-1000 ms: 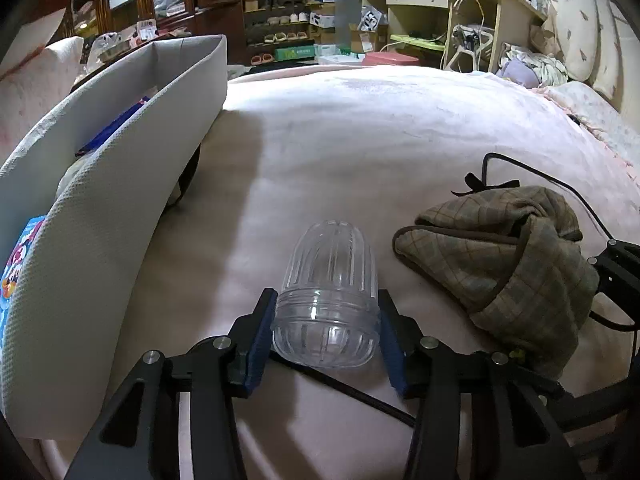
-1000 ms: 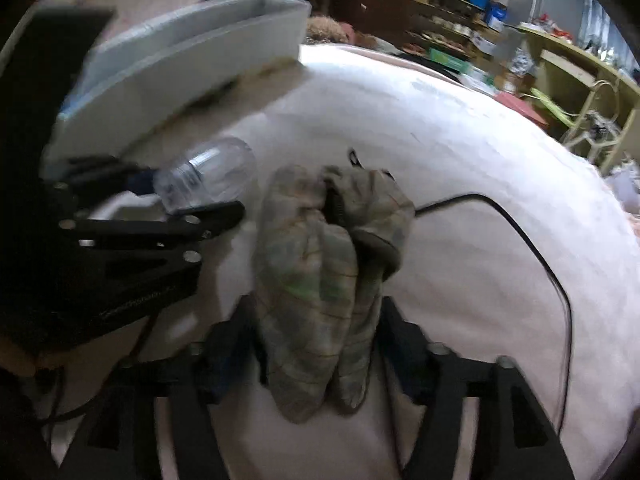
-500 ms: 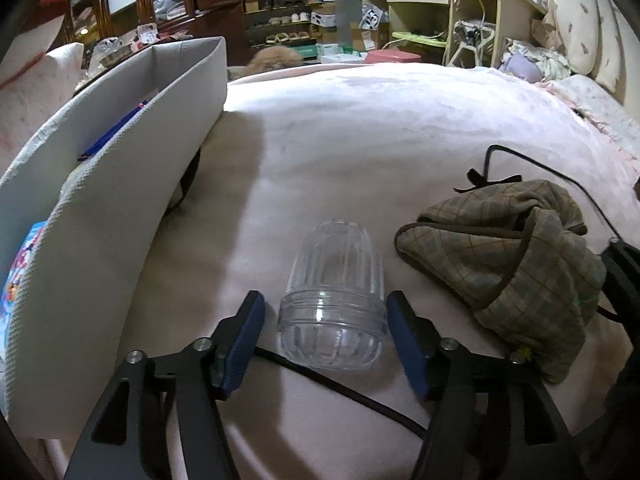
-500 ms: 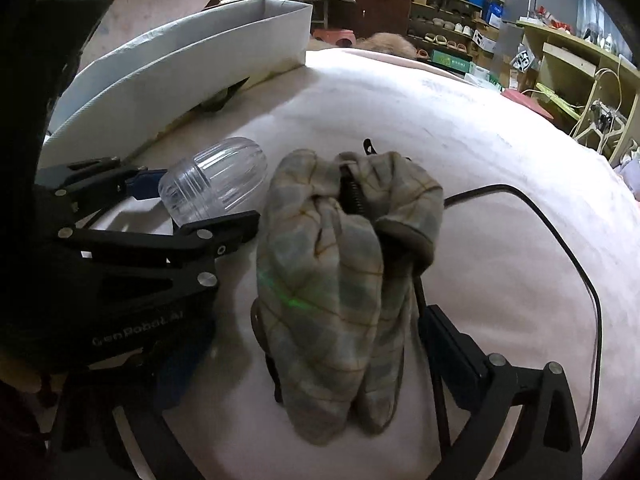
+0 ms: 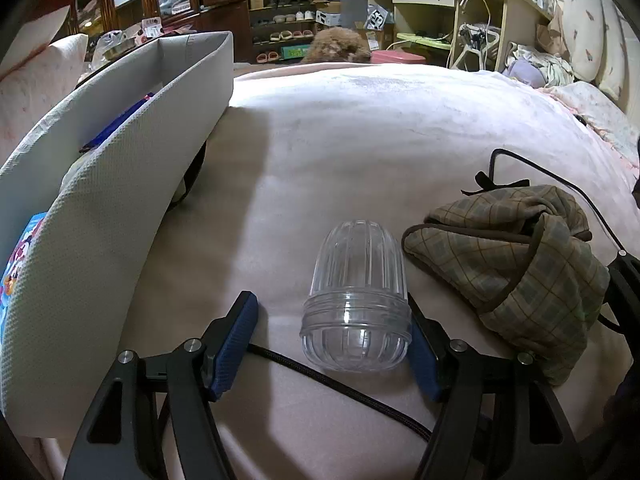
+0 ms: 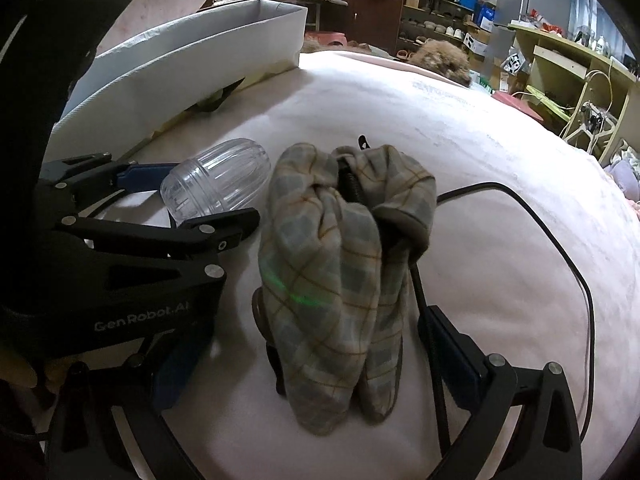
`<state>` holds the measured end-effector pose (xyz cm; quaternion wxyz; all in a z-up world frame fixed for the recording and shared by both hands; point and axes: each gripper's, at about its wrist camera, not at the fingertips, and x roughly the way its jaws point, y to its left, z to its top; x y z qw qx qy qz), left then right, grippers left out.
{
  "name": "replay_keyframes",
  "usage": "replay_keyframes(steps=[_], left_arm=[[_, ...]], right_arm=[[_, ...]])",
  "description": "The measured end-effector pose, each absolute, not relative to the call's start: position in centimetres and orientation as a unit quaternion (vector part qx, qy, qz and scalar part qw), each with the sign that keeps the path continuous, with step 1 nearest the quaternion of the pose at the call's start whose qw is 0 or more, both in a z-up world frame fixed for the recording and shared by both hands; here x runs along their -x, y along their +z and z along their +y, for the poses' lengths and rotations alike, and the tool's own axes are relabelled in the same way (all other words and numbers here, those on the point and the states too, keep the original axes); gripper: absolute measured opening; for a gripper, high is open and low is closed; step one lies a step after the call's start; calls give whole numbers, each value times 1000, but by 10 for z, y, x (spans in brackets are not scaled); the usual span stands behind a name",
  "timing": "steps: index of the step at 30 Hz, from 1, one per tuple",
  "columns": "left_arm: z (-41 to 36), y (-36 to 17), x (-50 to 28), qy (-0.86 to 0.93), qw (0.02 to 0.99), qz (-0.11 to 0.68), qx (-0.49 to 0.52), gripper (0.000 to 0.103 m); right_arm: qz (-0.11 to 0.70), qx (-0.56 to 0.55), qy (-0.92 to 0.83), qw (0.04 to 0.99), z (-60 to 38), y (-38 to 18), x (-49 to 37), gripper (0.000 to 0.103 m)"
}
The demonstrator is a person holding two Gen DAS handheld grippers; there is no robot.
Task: Organize objects
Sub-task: 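Carry the jar in the left gripper while the right gripper carries the cloth toward the box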
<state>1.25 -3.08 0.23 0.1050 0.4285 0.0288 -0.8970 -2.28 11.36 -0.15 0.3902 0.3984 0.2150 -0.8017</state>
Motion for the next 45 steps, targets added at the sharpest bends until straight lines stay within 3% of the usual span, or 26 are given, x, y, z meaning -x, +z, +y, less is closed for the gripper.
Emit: replay_keyframes(steps=[13, 16, 24, 30, 36, 38, 40, 45], left_arm=[[-35, 3, -12, -898, 98, 40, -428, 68], [-38, 5, -13, -901, 85, 50, -421, 44], [-46, 14, -17, -910, 86, 76, -399, 44], [-38, 38, -36, -939, 103, 42, -324, 44], [-30, 38, -30, -942, 93, 13, -321, 44], [-32, 39, -29, -942, 92, 15, -321, 44], [-34, 39, -31, -942, 94, 21, -321, 44], [-39, 42, -35, -940, 99, 40, -325, 44]], right_arm=[[215, -397, -803, 388, 114, -2, 22, 103], [215, -398, -803, 388, 114, -2, 22, 103], [215, -398, -803, 389, 114, -2, 22, 103], [214, -399, -802, 389, 115, -1, 21, 102], [209, -410, -800, 385, 121, 7, 15, 76], [212, -413, -800, 380, 122, 11, 16, 55], [199, -421, -802, 375, 127, 17, 20, 43], [137, -430, -804, 388, 144, 39, 29, 42]])
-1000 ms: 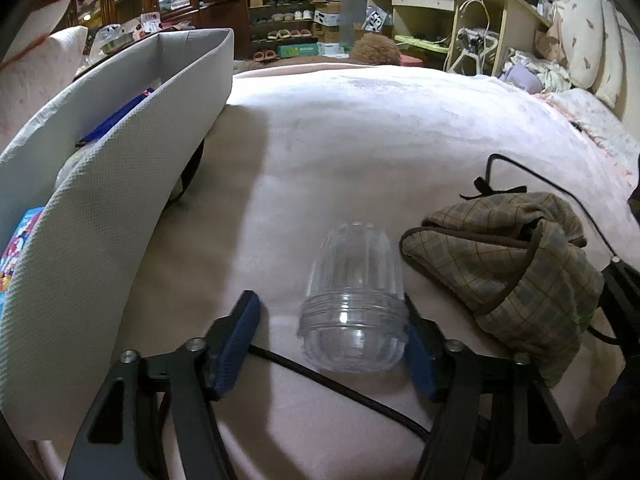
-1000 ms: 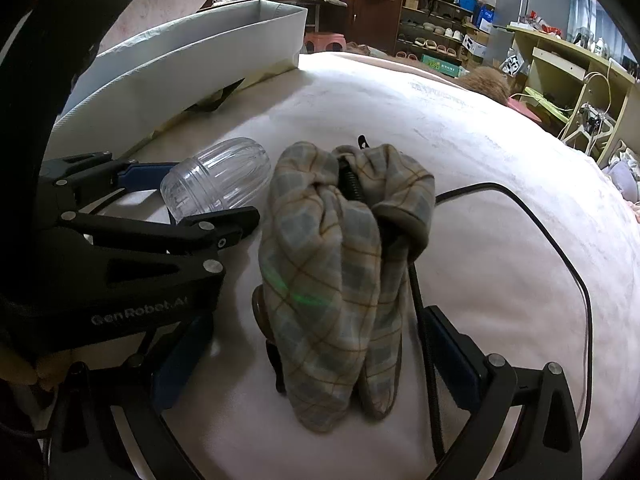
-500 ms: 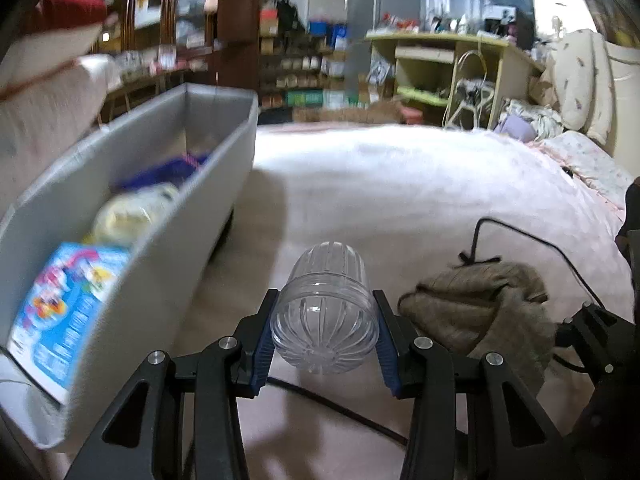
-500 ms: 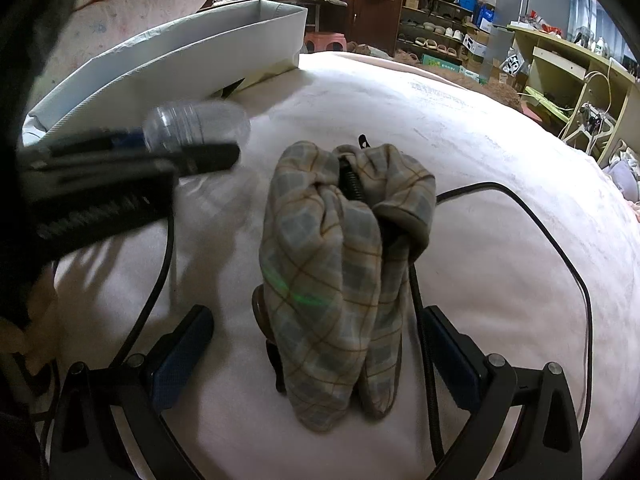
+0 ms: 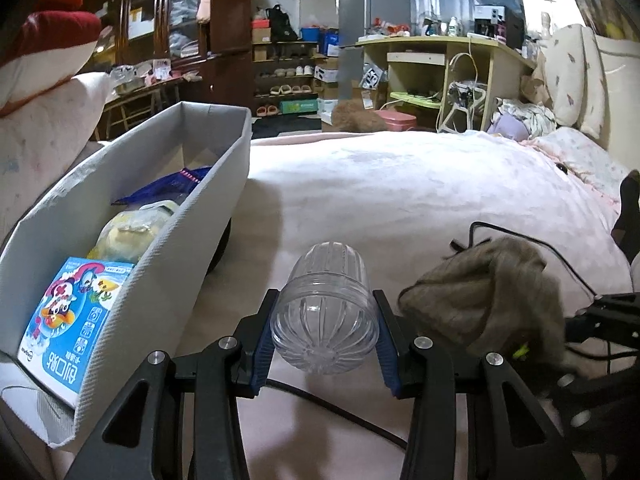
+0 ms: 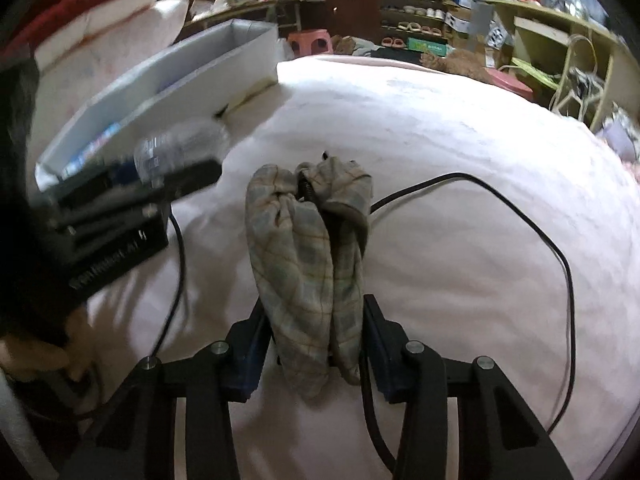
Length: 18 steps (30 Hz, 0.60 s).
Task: Organize objects
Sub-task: 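Carry the jar in the left gripper while the right gripper carries the cloth toward the box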
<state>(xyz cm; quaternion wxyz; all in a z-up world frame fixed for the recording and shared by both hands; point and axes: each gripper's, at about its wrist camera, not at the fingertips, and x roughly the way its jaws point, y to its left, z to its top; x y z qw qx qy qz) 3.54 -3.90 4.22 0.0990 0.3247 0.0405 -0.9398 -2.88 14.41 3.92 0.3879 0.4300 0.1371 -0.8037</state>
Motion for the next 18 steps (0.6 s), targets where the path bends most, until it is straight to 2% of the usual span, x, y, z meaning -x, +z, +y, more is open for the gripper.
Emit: replay_keyframes(steps=[8, 12, 16, 18], left_arm=[[-52, 67, -36, -941, 78, 83, -317, 44], [-65, 93, -34, -947, 71, 102, -297, 44], [-72, 103, -35, -948, 69, 111, -291, 44], [-73, 101, -34, -947, 71, 107, -296, 44]], right_arm=[[77, -395, -817, 412, 155, 91, 28, 42], [63, -373, -840, 389, 156, 115, 35, 42], [147, -352, -867, 322, 145, 116, 33, 42], [189, -359, -855, 322, 139, 103, 28, 42]])
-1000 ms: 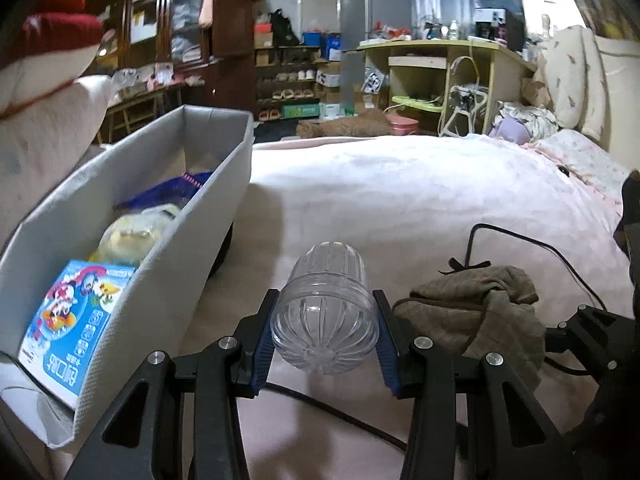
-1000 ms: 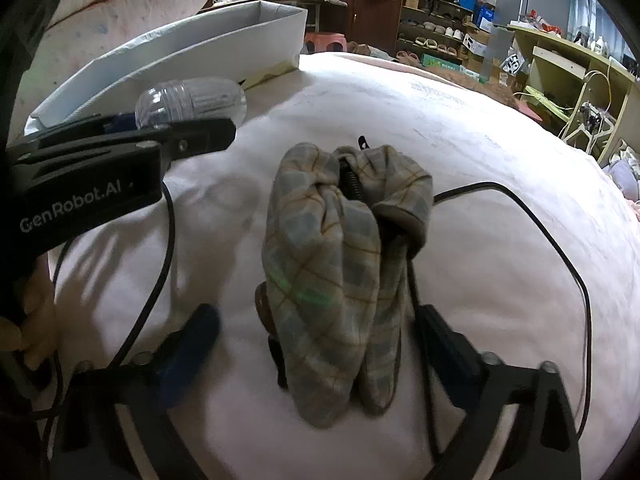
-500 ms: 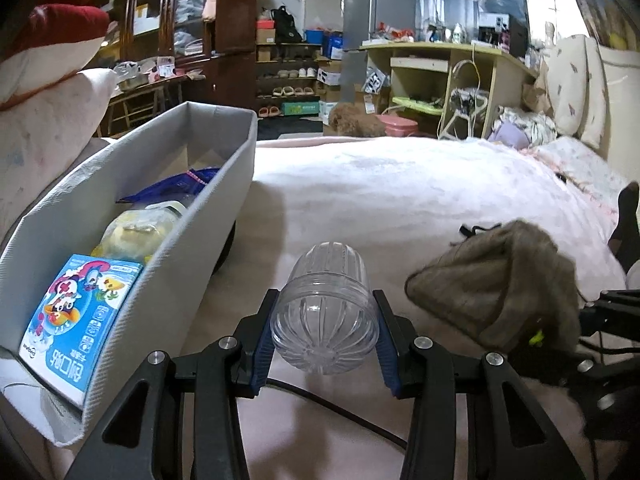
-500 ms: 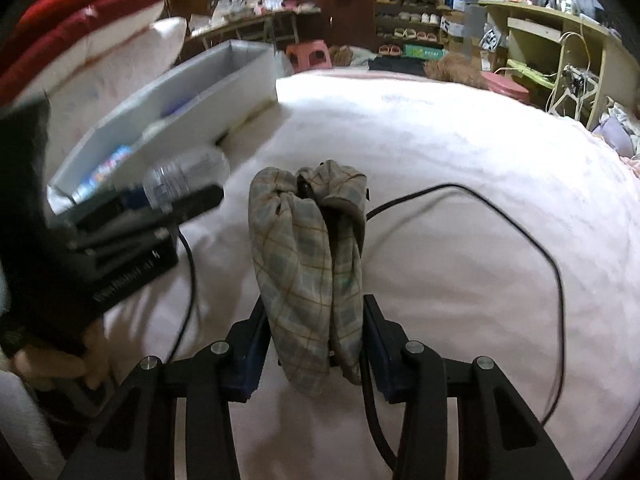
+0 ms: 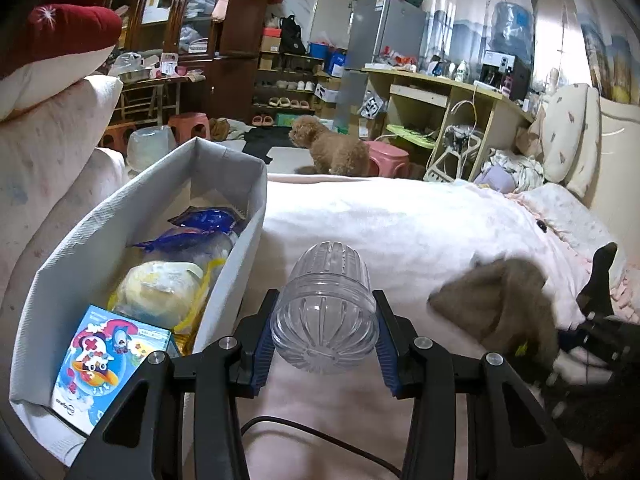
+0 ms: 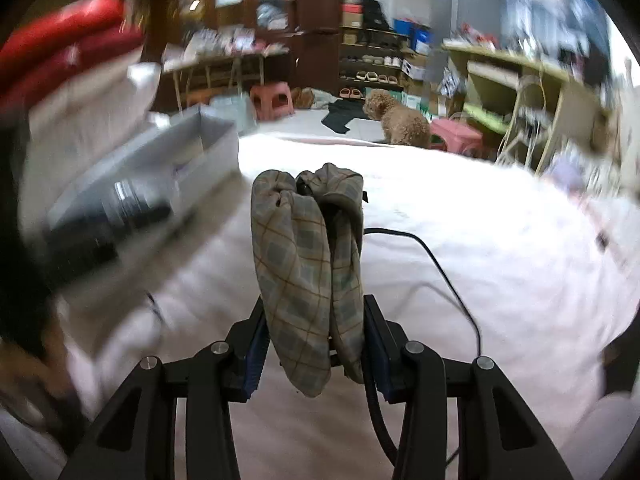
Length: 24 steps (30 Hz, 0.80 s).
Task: Organize objects
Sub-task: 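Carry the jar in the left gripper while the right gripper carries the cloth toward the box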
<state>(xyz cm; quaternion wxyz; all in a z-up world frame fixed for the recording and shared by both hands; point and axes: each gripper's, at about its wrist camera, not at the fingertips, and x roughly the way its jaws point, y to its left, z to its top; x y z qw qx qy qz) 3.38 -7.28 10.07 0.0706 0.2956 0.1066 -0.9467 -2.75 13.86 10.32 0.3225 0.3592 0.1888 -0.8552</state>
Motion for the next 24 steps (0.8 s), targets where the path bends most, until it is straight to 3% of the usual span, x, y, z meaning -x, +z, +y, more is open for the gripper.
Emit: replay_keyframes(steps=[8, 13, 16, 24], left_arm=[[-68, 78, -32, -937, 63, 96, -331, 44], [-71, 70, -32, -931, 65, 105, -344, 44], [-70, 70, -32, -930, 65, 103, -346, 44], [-64, 74, -33, -934, 55, 92, -340, 44]], right_arm=[[207, -441, -812, 322, 135, 16, 18, 49], [154, -409, -835, 335, 147, 42, 18, 54], [109, -392, -846, 345, 154, 61, 19, 68], [102, -360, -846, 381, 139, 83, 21, 68]])
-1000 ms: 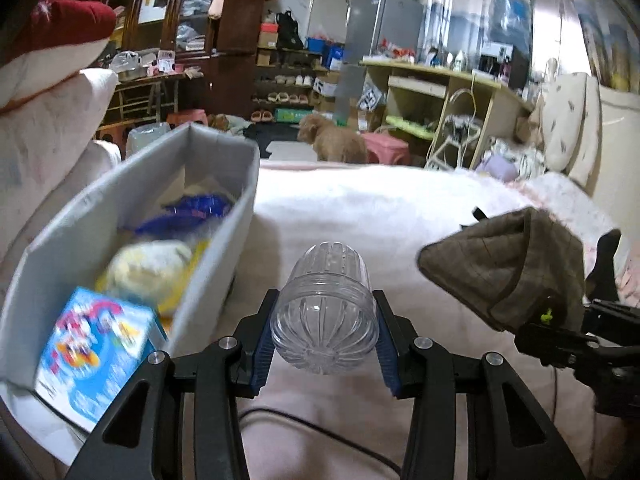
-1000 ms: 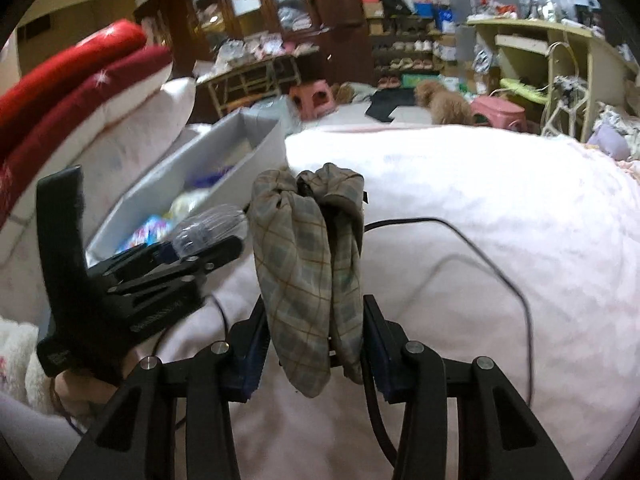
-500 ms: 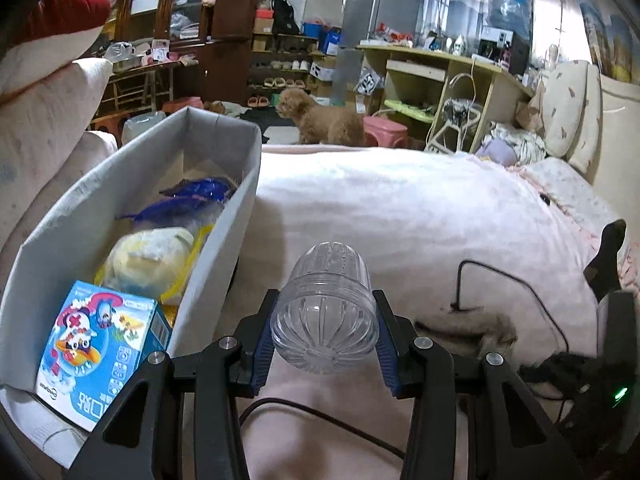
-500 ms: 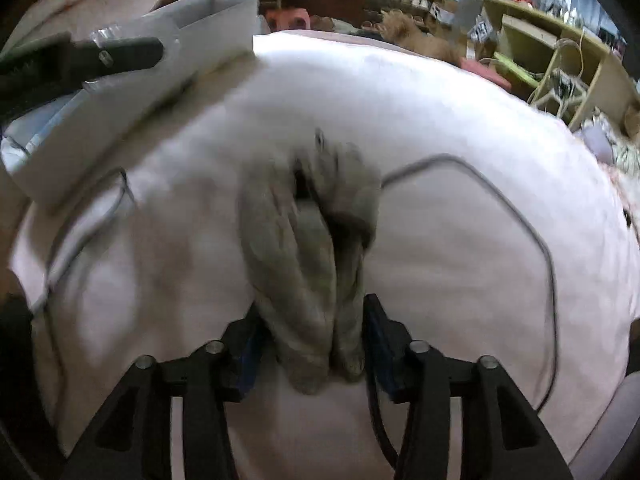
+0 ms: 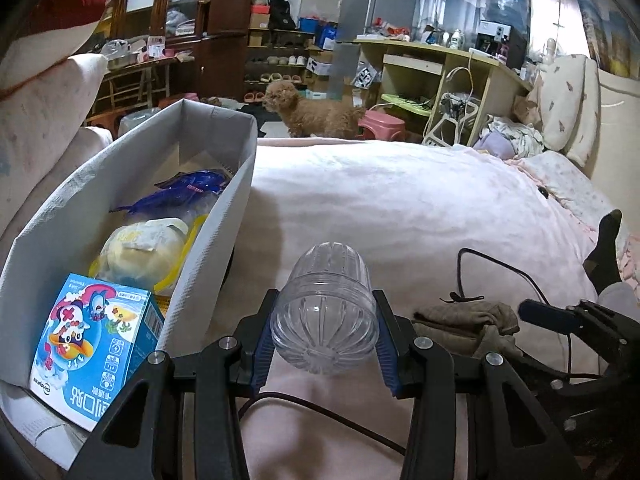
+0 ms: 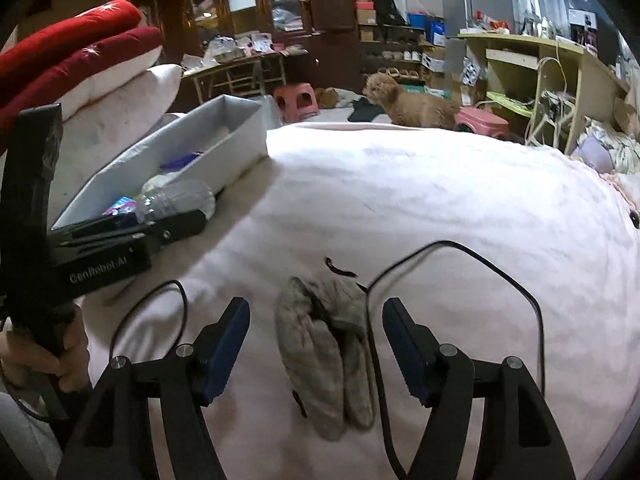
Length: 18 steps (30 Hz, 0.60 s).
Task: Organize objects
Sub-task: 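Carry the jar in the left gripper while the right gripper carries the cloth toward the box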
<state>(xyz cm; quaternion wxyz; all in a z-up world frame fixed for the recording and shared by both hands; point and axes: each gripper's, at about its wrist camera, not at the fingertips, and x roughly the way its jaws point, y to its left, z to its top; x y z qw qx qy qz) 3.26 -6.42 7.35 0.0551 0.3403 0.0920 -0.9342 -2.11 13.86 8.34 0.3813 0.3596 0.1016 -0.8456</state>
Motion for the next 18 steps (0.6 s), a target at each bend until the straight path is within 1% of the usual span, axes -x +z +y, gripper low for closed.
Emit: replay_keyframes(steps=[3, 6, 7, 10, 14, 18], left_arm=[[-65, 73, -31, -933, 55, 92, -344, 44], [-66, 72, -30, -931, 57, 99, -348, 44], [-66, 72, -30, -930, 57, 101, -349, 44], [-67, 71, -28, -927, 58, 105, -355, 44], [-67, 75, -29, -928, 57, 99, -354, 44], [-69, 89, -30, -933, 53, 107, -339, 44]], right_arm=[[108, -367, -838, 388, 133, 75, 23, 65], [110, -370, -840, 382, 133, 69, 23, 52], [113, -375, -839, 378, 133, 66, 23, 45], [117, -404, -831, 364, 132, 56, 33, 36], [64, -428, -822, 370, 145, 59, 44, 32], [12, -430, -819, 379, 153, 79, 54, 31]])
